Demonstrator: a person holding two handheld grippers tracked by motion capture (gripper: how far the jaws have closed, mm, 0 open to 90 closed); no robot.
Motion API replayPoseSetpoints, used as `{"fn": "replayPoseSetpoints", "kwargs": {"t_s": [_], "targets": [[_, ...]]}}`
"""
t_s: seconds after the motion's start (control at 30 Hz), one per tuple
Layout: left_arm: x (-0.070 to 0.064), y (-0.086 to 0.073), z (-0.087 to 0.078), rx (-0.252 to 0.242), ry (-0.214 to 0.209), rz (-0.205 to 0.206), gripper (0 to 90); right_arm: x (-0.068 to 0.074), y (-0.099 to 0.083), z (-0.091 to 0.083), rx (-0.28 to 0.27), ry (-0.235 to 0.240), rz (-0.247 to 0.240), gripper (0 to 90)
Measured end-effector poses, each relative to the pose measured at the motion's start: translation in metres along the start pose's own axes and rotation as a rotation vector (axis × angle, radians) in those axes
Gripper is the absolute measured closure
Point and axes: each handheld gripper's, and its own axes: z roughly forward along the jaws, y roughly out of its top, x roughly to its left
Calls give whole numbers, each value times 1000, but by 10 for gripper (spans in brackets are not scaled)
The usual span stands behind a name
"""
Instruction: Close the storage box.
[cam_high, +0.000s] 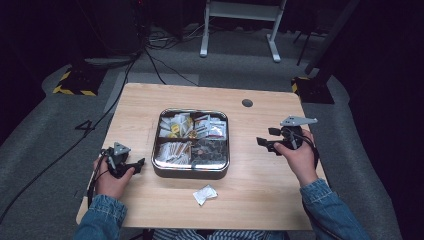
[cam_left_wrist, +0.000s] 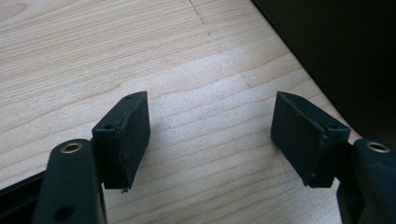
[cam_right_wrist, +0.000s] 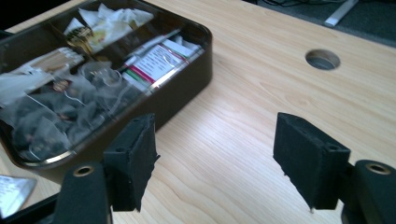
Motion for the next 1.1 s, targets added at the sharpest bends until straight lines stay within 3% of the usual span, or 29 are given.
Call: {"fn": "replayPoseSetpoints", "kwargs": {"t_s": [0.17, 0.53, 0.6, 0.63, 0.77, 0.97, 1.1], "targets": [[0, 0, 0, 0, -1, 0, 289, -14, -17, -4, -8, -23, 18, 281], [0, 0, 0, 0, 0, 0, 289, -30, -51, -2, 23, -37, 32, 231], [0, 0, 0, 0, 0, 0, 289, -33, -59, -1, 13, -30, 41, 222], [0, 0, 0, 2, 0, 0, 289, -36, -68, -1, -2, -19, 68, 218], [0, 0, 0, 1, 0, 0, 289, -42, -85, 0, 12, -23, 95, 218], [0, 0, 0, 1, 0, 0, 288, -46, -93, 5, 26, -35, 101, 210], [0, 0, 0, 1, 0, 0, 289, -46, -98, 11, 58, -46, 66, 205]]}}
